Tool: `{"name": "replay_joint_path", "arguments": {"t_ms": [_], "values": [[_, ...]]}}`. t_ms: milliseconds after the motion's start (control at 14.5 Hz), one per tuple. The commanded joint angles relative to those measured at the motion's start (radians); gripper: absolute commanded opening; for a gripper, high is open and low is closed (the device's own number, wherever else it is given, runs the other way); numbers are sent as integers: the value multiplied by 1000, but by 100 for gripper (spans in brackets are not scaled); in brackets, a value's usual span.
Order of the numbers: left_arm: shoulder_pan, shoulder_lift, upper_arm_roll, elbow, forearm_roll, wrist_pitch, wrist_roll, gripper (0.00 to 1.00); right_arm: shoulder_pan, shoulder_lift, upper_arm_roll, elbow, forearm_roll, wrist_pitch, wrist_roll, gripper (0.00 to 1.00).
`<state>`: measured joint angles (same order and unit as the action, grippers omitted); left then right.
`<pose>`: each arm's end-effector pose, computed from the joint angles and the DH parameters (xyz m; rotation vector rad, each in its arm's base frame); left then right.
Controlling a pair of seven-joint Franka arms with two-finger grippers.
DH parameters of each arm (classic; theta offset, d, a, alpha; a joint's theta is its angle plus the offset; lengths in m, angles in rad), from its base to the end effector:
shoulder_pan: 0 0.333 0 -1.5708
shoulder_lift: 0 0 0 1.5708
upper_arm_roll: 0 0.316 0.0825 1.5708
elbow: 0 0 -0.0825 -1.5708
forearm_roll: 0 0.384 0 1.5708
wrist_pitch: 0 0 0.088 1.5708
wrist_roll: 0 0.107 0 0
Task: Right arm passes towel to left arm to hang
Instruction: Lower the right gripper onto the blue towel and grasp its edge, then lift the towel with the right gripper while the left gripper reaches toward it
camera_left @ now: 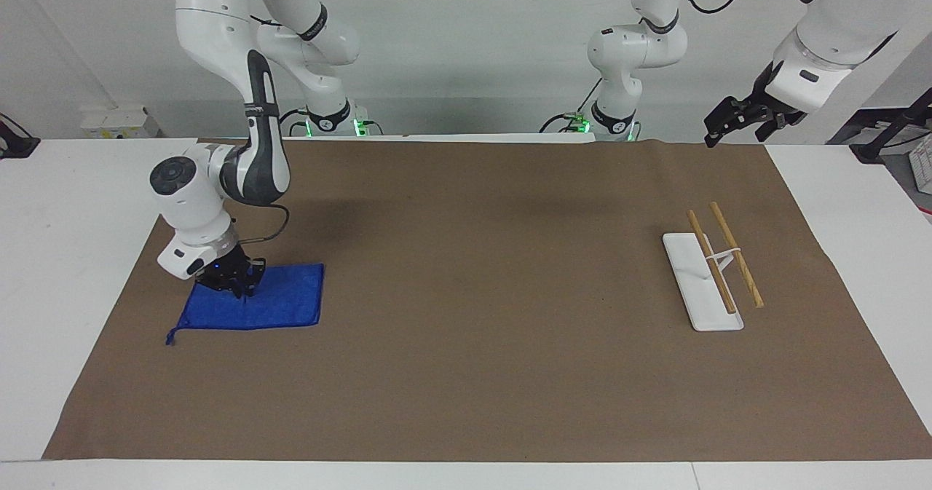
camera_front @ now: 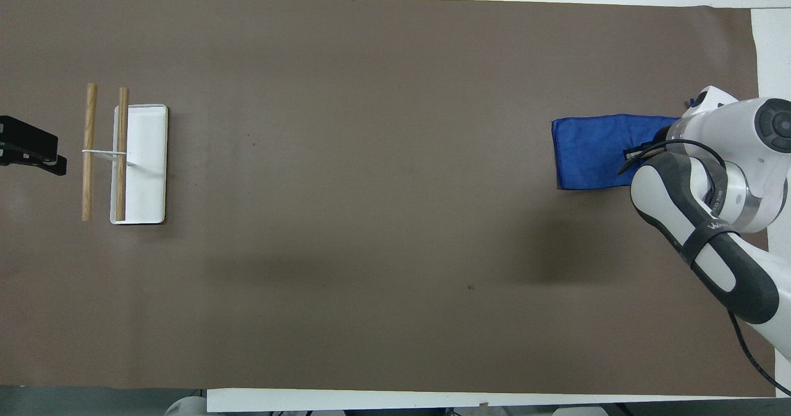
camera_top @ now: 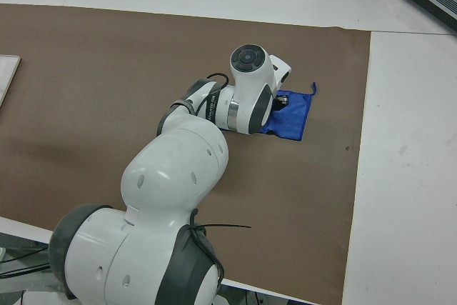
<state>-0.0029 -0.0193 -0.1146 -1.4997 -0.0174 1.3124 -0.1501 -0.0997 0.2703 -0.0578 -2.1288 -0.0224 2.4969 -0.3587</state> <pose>0.5164 -0.0638 0.6471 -3.1225 -0.0465 0.2639 0.5752 -0.0906 0.2907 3.0661 0.3406 0.1348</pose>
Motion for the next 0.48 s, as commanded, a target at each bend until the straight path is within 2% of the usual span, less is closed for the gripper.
{"name": "replay_joint_path", "arguments": {"t_ms": [0,207,415], "values": [[9,-25,-2,-31,10,16,6,100,-18,-8,27,19,-1,-48,-10,0],[9,-25,-2,-31,10,16,6,100,-24,-31,84,102,4,-261,145,0],[9,-25,-2,-31,10,16,6,100,-25,-57,198,214,7,-510,451,0]]}}
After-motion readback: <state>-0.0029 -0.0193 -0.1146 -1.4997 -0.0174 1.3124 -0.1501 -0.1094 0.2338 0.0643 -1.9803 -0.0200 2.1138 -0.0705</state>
